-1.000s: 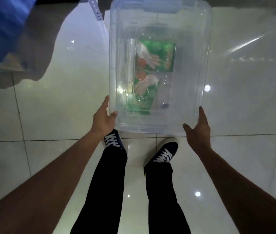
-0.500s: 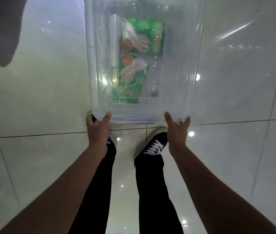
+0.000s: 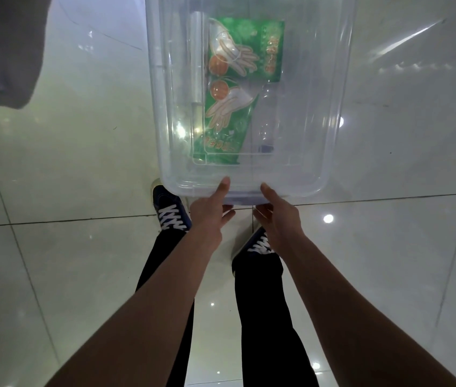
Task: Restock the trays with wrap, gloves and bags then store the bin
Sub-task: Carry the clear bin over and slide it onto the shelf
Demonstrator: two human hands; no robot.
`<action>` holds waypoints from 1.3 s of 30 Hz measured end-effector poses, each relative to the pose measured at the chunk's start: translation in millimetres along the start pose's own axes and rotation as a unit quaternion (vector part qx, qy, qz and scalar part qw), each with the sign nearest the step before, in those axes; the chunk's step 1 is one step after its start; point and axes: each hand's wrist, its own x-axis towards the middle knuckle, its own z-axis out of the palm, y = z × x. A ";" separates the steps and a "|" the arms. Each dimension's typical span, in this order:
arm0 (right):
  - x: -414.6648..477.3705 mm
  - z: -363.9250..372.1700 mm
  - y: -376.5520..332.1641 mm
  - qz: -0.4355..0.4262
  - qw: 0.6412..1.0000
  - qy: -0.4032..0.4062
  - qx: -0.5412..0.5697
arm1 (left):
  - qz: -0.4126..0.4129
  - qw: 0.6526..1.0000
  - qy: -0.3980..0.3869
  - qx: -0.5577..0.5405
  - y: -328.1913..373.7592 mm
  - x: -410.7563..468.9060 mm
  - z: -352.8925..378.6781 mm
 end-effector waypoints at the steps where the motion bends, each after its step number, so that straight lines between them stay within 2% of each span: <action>1: -1.4 3.0 -2.4 0.001 1.000 0.007 0.019 | -0.007 1.000 -0.002 -0.006 2.3 -1.5 0.8; 4: -3.7 10.3 -12.0 0.005 0.998 0.032 0.050 | -0.019 0.999 0.005 -0.027 8.4 -4.4 3.5; 12: -4.6 13.2 -19.0 0.010 0.998 0.061 0.029 | -0.027 0.999 0.021 -0.024 15.8 -6.5 9.7; 14: -5.0 9.2 -20.1 0.009 0.998 0.057 -0.013 | -0.028 0.999 0.026 -0.018 16.3 -6.4 10.8; 17: -13.6 -2.0 -30.1 0.020 0.983 0.026 -0.180 | -0.030 0.999 0.037 -0.019 17.8 -6.8 12.4; 18: -16.6 -4.9 -35.0 0.001 0.967 0.021 -0.254 | -0.030 0.999 0.040 -0.020 18.4 -5.3 12.4; 20: -21.6 -6.9 -47.9 -0.114 0.907 0.045 -0.403 | -0.023 0.999 0.040 -0.029 20.4 -4.5 11.6; 22: -24.0 -4.5 -63.4 -0.262 0.820 0.083 -0.502 | -0.013 0.999 0.036 -0.030 22.9 -4.6 8.5; 25: -18.5 5.9 -88.0 -0.421 0.703 0.082 -0.568 | -0.002 0.999 0.050 0.005 32.9 -2.0 -3.7; 28: -5.9 20.5 -109.9 -0.464 0.578 0.077 -0.666 | 0.015 0.996 0.061 0.070 51.4 4.8 -23.9; 29: -2.1 24.5 -116.4 -0.471 0.551 0.073 -0.685 | 0.027 0.993 0.058 0.103 58.8 7.0 -31.3; 31: 3.7 31.5 -129.0 -0.484 0.524 0.072 -0.697 | 0.063 0.983 0.058 0.161 78.0 8.9 -44.3; 35: 11.7 35.4 -143.3 -0.460 0.516 0.079 -0.718 | 0.175 0.946 0.068 0.265 128.4 9.1 -54.4; 37: 15.6 29.9 -139.5 -0.434 0.511 0.075 -0.738 | 0.231 0.927 0.082 0.284 151.6 7.1 -51.8; 39: 16.1 24.1 -128.4 -0.430 0.507 0.067 -0.744 | 0.306 0.893 0.110 0.312 172.7 5.6 -46.2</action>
